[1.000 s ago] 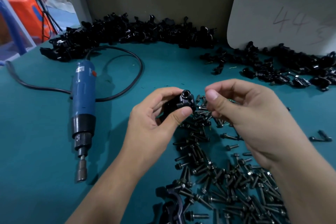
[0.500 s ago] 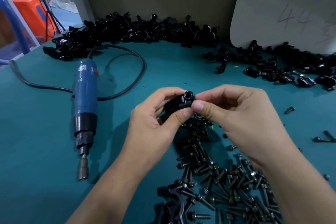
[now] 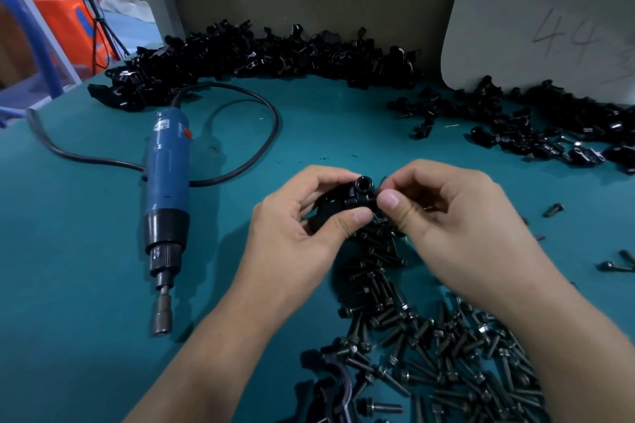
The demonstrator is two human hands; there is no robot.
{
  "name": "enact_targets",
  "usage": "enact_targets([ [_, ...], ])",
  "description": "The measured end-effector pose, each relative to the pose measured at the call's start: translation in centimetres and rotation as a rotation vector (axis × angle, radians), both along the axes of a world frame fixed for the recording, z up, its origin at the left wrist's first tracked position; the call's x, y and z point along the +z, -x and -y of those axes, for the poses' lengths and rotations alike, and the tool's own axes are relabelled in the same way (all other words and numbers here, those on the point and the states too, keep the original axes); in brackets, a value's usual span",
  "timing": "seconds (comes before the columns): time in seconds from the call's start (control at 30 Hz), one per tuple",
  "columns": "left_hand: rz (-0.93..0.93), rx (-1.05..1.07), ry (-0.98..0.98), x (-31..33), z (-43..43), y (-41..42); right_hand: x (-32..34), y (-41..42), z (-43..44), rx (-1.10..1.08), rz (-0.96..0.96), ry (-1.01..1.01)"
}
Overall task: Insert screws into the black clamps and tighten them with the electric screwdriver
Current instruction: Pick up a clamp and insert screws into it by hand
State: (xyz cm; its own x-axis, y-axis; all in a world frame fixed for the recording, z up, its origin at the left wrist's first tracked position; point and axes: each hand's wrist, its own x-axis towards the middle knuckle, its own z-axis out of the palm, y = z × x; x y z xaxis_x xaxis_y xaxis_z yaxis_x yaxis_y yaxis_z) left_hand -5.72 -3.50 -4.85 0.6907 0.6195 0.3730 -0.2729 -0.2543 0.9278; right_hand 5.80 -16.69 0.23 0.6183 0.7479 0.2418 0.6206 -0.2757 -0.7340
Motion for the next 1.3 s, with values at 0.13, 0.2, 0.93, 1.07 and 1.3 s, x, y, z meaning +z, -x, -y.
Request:
enact_targets([
  [0.13, -0.015, 0.002, -0.015, 0.0, 0.1, -0.1, -0.6, 0.3, -0.5, -0.014, 0.070, 0.061],
  [0.2, -0.017, 0.002, -0.020, 0.0, 0.1, -0.1, -0.8, 0.5, -0.6, -0.002, 0.048, 0.069],
  [0.93, -0.071, -0.002, -0.017, -0.2, -0.2, 0.0, -0.9, 0.3, -0.4, 0.054, 0.074, 0.123],
  [1.07, -0.087, -0.007, -0.030, -0.3, -0.1, 0.1, -1.4, 0.9, -0.8, 0.001, 0.081, 0.111],
  [1.3, -0.084, 0.001, -0.026, -0.3, -0.3, 0.1, -1.1, 0.6, -0.4, 0.030, 0.023, 0.144],
])
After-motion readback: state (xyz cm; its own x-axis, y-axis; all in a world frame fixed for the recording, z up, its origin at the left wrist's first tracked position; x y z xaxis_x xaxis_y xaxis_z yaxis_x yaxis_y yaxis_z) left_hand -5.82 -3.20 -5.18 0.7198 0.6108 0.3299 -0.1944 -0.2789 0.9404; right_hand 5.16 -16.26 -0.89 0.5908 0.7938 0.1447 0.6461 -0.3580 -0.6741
